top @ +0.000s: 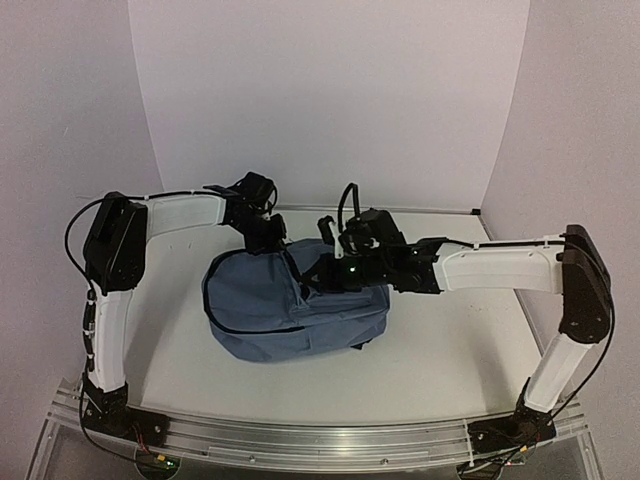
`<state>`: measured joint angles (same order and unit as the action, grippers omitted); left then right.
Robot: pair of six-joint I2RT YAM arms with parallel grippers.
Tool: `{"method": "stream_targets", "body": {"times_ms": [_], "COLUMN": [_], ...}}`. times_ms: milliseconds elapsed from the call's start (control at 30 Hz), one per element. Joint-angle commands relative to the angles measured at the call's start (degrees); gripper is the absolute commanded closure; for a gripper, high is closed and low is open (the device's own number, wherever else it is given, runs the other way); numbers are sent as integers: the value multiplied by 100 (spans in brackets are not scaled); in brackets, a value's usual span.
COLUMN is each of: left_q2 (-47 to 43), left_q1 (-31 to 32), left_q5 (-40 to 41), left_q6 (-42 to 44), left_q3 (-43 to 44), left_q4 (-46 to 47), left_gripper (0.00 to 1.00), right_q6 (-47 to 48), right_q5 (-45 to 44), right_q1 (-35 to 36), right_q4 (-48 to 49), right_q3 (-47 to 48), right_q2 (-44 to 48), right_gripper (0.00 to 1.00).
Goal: Pack the student bag
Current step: Zip the student bag at the center of the board.
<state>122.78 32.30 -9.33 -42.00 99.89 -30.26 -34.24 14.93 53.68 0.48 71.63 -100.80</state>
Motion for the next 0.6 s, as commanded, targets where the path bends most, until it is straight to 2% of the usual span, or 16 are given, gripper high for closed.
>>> {"method": "stream_targets", "body": {"times_ms": [0, 333, 367, 500, 567], "left_q2": [130, 348, 282, -242, -625], "left_q1": [-258, -347, -347, -304, -249], "left_q5": [490, 374, 358, 249, 248], "left_q6": [283, 473, 480, 532, 523], "left_q3": [510, 965, 956, 589, 316], "left_q4": [479, 207, 179, 248, 257], "left_gripper": [100, 97, 91, 51, 40], "right_q6": [-183, -389, -412, -516, -530], "right_q5": [-35, -36, -47, -156, -228], "right_q1": [109, 220, 225, 226, 225], "right_q4": [239, 485, 526, 635, 656], "right_q3": [-231, -587, -588, -493, -427], "right_q2": [420, 479, 475, 475, 481], "right_gripper": [100, 100, 100, 100, 100]}}
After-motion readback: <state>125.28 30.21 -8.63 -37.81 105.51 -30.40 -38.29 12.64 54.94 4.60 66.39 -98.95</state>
